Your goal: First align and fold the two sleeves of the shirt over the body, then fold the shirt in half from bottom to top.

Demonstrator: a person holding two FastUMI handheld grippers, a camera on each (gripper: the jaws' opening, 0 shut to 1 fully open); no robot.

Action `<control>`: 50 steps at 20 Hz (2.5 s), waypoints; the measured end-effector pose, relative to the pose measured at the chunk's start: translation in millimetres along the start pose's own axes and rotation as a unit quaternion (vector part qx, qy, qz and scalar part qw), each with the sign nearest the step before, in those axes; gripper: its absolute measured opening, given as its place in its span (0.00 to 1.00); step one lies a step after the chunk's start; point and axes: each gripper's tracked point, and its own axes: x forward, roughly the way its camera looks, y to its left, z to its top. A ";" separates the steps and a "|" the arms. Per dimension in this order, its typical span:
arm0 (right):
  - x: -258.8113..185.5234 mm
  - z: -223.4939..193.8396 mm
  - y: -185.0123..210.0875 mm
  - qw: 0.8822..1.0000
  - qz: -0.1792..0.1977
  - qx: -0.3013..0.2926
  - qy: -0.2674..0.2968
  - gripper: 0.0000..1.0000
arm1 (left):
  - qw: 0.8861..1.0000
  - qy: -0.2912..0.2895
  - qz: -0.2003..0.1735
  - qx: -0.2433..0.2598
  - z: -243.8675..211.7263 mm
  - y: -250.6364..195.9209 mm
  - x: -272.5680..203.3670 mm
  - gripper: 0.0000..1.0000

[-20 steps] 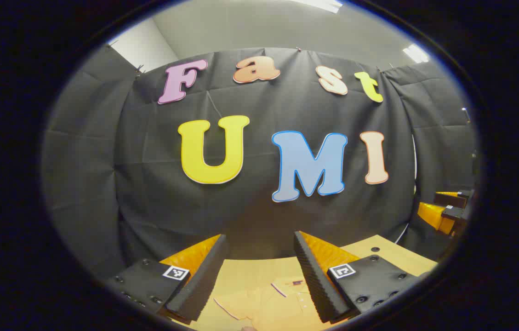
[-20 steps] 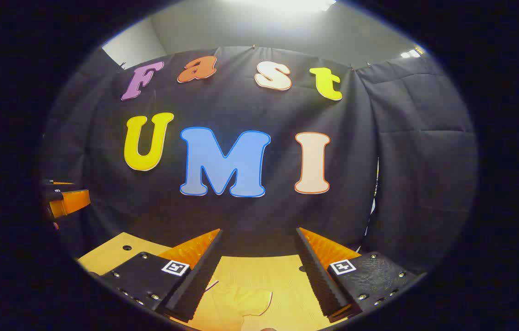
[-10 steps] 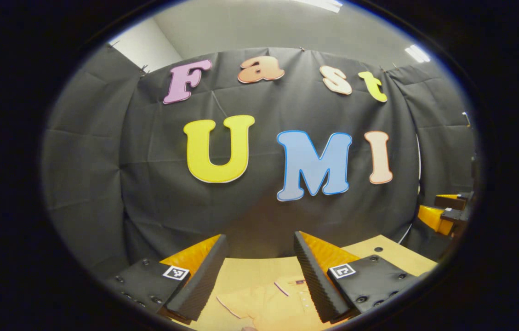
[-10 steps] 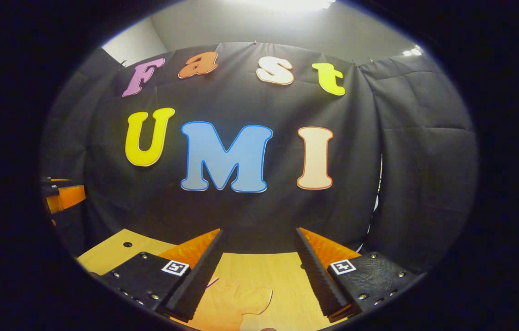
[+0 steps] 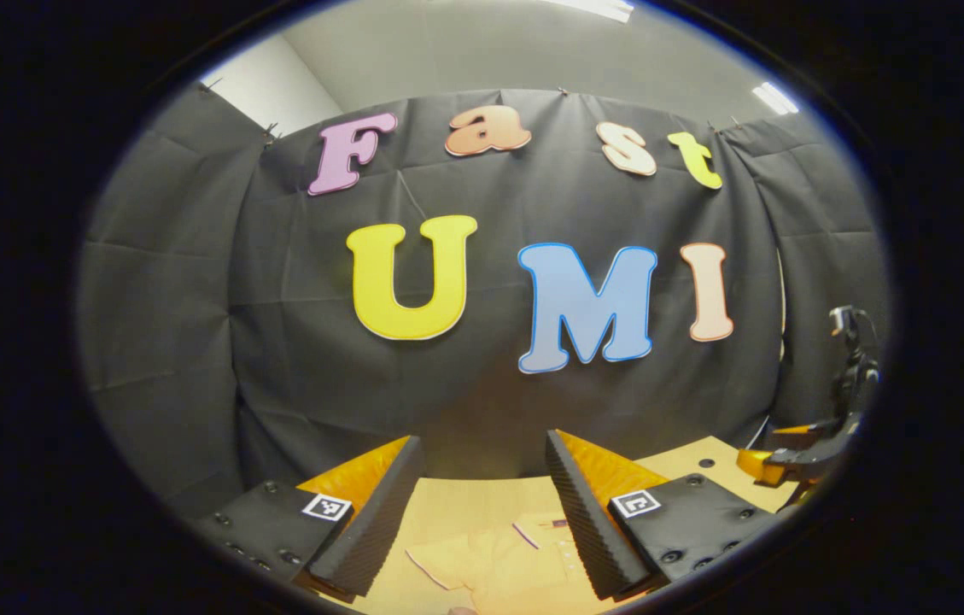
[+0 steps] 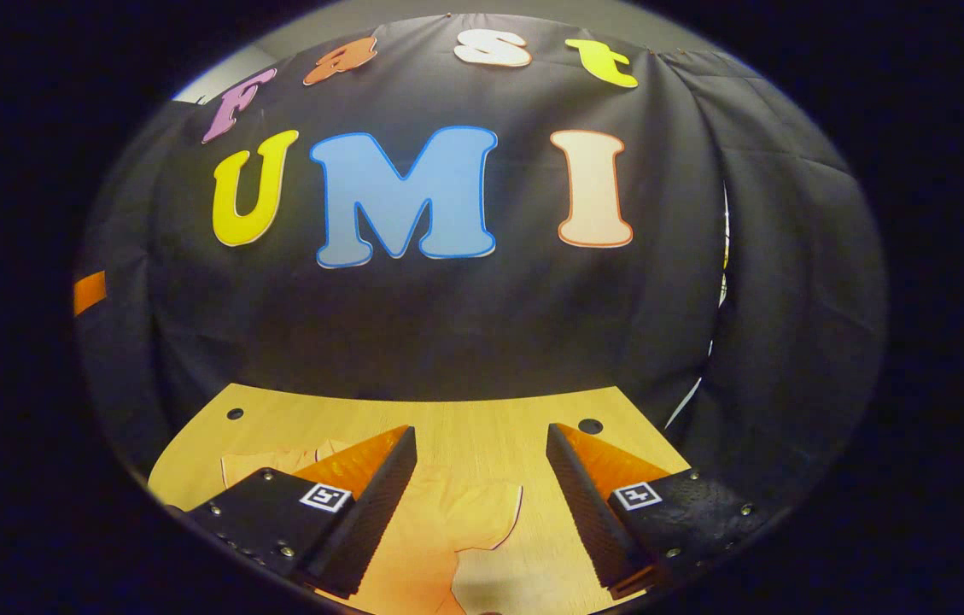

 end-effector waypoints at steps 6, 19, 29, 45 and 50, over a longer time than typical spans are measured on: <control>64.0 -84.7 -15.1 0.994 -0.003 0.001 0.109 0.96 | 1.000 0.003 0.019 0.008 -0.7 9.7 0.0 0.94; 123.1 -220.6 -29.7 0.961 -0.029 0.045 0.272 0.85 | 0.999 0.027 0.045 0.000 -14.9 33.8 -0.4 0.94; 130.3 -235.9 -24.6 0.947 -0.033 0.071 0.312 0.02 | 0.998 0.037 0.053 -0.004 -23.6 43.7 2.2 0.94; 121.0 -159.2 157.1 0.952 0.175 -0.009 0.249 0.00 | 0.997 0.029 0.069 -0.004 -18.2 51.4 -7.9 0.94; 95.4 -176.0 228.9 0.930 0.245 -0.048 0.268 0.00 | 0.995 0.033 0.091 -0.005 -22.4 70.7 -21.0 0.95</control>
